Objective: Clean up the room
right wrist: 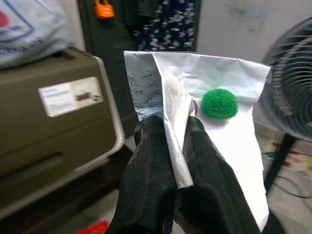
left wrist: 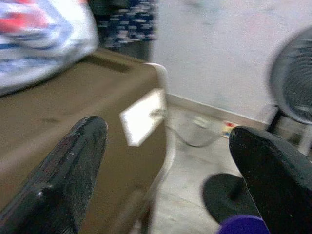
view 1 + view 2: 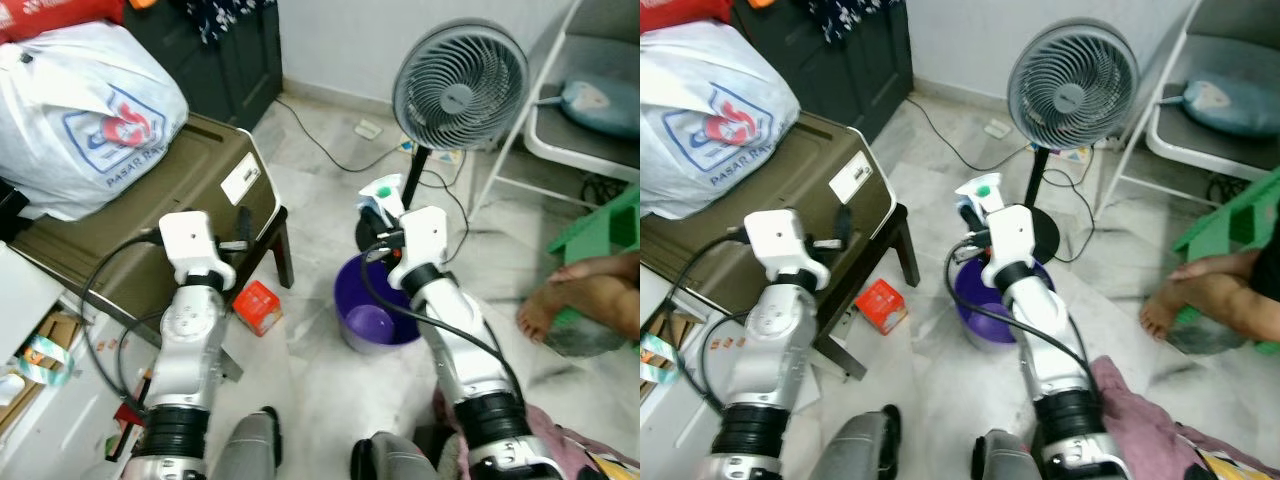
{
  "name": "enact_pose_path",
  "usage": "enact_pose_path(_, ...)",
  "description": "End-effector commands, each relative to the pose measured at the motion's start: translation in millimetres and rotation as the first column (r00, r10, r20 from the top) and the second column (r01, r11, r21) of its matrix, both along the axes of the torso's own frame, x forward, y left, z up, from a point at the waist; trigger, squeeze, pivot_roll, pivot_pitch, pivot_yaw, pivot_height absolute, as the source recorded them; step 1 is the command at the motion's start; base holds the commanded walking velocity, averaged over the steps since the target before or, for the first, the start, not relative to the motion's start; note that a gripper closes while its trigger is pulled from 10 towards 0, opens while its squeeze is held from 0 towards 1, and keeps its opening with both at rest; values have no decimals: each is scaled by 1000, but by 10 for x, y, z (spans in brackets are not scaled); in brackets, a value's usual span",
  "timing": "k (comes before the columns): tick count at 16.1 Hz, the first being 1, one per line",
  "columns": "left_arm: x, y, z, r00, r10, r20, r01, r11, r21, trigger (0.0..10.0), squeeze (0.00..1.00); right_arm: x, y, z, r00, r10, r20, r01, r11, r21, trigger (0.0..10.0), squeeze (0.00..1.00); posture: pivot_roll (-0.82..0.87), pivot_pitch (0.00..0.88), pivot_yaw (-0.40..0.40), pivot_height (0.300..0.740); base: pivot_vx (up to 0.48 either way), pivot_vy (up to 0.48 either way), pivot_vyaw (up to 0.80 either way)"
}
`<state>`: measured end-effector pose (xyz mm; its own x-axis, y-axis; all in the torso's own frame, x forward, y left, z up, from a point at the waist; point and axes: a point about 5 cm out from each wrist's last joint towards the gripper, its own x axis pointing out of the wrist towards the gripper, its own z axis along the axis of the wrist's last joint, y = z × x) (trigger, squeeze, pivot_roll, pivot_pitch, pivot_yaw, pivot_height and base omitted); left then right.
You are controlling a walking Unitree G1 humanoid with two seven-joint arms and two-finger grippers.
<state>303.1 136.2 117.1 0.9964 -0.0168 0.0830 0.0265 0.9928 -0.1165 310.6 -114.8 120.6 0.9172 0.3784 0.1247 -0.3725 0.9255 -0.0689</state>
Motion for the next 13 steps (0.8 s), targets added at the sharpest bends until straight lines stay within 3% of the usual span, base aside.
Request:
enact_pose_path(1,1,26,-3,1000,1,-1,-1,1000,8,10000,0,-6,5,-3,1000,-6,-6,6,1000,16,10000,0,-21,150,-24,740,0,0,0)
enact_pose_path(3,5,14,-1,1000,-7,2,7,1000,6,10000,0,10,-13,-25,999,-24,-30,24,1000,18,10000,0,-21,150,-24,740,0,0,0)
enact_pose_path(10,-4,1,16,999,-28,18,28,1000,-5,10000,0,7,-11,-31,999,-30,-39,31,999,29,10000,0,-22,153,-22,740,0,0,-782)
enact_pose_path(13,-4,-3,26,999,-34,25,34,999,-9,10000,0,7,-9,-24,999,-28,-34,29,999,30,10000,0,-22,158,-22,740,0,0,0)
